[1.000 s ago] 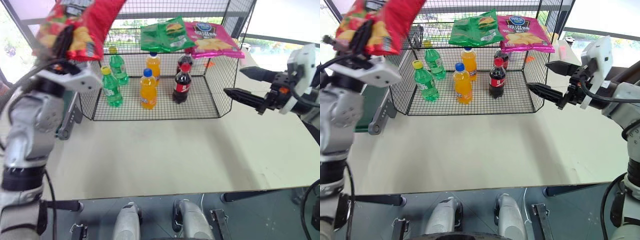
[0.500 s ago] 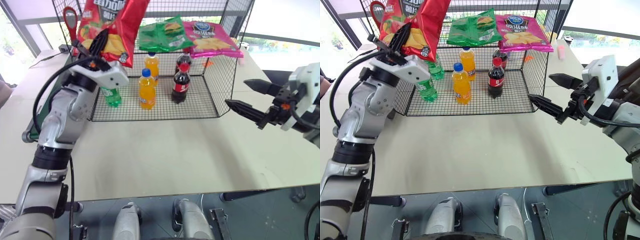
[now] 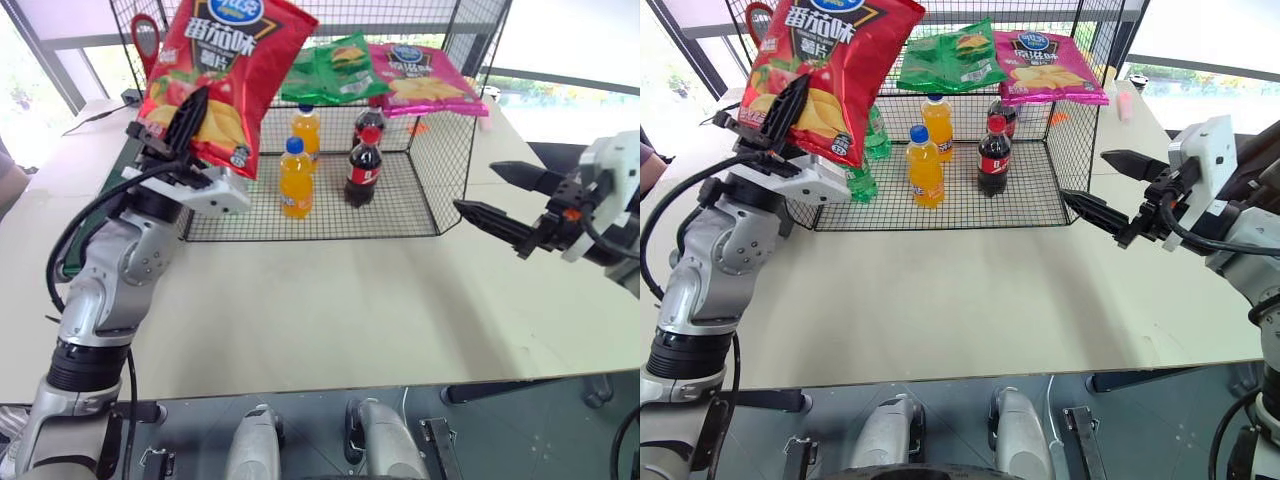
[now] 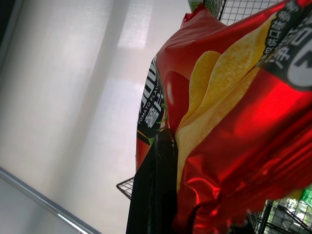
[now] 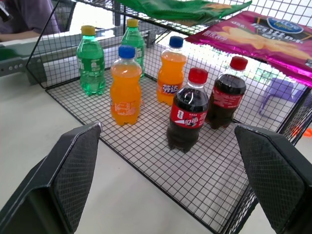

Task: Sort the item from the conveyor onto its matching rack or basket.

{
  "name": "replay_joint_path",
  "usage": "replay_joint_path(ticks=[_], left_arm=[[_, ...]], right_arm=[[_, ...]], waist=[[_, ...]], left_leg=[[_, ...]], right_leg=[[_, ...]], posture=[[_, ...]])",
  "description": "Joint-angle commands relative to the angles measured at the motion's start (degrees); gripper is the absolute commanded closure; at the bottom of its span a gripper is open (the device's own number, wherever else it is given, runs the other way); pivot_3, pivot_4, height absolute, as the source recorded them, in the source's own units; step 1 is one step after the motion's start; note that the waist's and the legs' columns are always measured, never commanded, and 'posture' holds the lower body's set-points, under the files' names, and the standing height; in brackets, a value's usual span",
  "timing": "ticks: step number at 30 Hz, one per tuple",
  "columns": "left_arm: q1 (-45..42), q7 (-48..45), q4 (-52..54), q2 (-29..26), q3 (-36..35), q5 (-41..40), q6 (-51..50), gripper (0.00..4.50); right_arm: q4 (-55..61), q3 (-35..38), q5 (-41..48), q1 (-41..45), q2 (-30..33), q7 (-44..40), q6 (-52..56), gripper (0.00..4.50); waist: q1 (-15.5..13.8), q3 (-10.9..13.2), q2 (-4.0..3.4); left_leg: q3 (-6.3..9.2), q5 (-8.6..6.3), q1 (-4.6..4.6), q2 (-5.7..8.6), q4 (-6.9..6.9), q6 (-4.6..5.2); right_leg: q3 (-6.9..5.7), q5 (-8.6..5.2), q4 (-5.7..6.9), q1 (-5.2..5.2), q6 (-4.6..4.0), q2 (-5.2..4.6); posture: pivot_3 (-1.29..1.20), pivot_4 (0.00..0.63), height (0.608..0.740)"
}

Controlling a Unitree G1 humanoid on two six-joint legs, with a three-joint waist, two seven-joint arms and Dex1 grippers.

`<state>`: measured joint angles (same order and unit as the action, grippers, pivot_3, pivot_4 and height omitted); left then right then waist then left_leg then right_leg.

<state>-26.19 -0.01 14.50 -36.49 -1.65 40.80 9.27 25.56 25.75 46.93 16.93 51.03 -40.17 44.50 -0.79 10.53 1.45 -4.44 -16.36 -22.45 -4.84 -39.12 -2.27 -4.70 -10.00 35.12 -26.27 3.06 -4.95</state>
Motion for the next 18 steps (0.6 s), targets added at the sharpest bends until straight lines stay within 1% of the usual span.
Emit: replay_joint_path(ticks=[1,3,5,7,14,18], left_arm=[[1.8,0.7,3.5,0.5,-2.3,-0.5,-0.2,4.34],[2.0,0.9,3.7,0.6,-2.7,-0.3,-0.3,4.34],[4.7,1.3,6.3,0.2,-3.6,-0.7,1.6,4.34],[6.4,1.2,7.8,0.7,-4.5,-0.2,0.9,4.34],[7.3,1.1,8.8,1.1,-6.0,0.7,0.0,4.34],[5.9,0.5,6.1,1.2,-5.1,0.1,-0.4,4.34]], right_arm=[[0.6,0.5,0.0,1.3,0.7,0.1,-1.2,0.00],[0.5,0.2,-0.1,1.5,0.7,0.1,-1.1,0.00],[0.5,-0.2,-0.4,1.6,0.7,0.1,-1.2,0.00],[0.3,-0.6,-0.6,2.0,0.7,0.0,-1.3,0.00],[-0.3,-2.4,-0.8,3.7,0.5,0.2,-1.0,0.00],[-0.6,-3.4,-0.7,5.1,0.6,0.5,-0.4,0.00]], waist=[[0.0,0.0,0.00],[0.0,0.0,0.01],[0.0,0.0,0.01],[0.1,0.0,0.01],[0.0,0.0,0.01],[0.0,0.0,0.01]], left_leg=[[0.00,0.00,0.00,0.00,0.00,0.00],[0.00,0.00,-0.03,0.00,0.00,0.00],[0.00,0.00,-0.03,0.00,0.00,0.00],[-0.01,0.00,-0.02,-0.01,0.01,0.00],[0.00,0.00,-0.01,0.00,0.01,0.00],[-0.01,0.00,-0.03,-0.01,0.01,0.00]], right_leg=[[0.00,0.00,-0.01,0.00,0.01,0.00],[0.00,0.00,-0.01,-0.03,0.01,0.00],[0.00,0.00,-0.01,-0.03,-0.01,0.00],[0.00,-0.07,-0.01,-0.04,-0.11,0.00],[0.00,-0.09,-0.01,-0.03,-0.16,-0.01],[0.00,-0.09,-0.01,-0.05,-0.15,0.00]], posture=[[0.00,0.150,0.740],[0.00,0.150,0.740],[0.00,0.150,0.740],[0.00,0.150,0.740],[0.00,0.150,0.740],[0.00,0.150,0.740]])
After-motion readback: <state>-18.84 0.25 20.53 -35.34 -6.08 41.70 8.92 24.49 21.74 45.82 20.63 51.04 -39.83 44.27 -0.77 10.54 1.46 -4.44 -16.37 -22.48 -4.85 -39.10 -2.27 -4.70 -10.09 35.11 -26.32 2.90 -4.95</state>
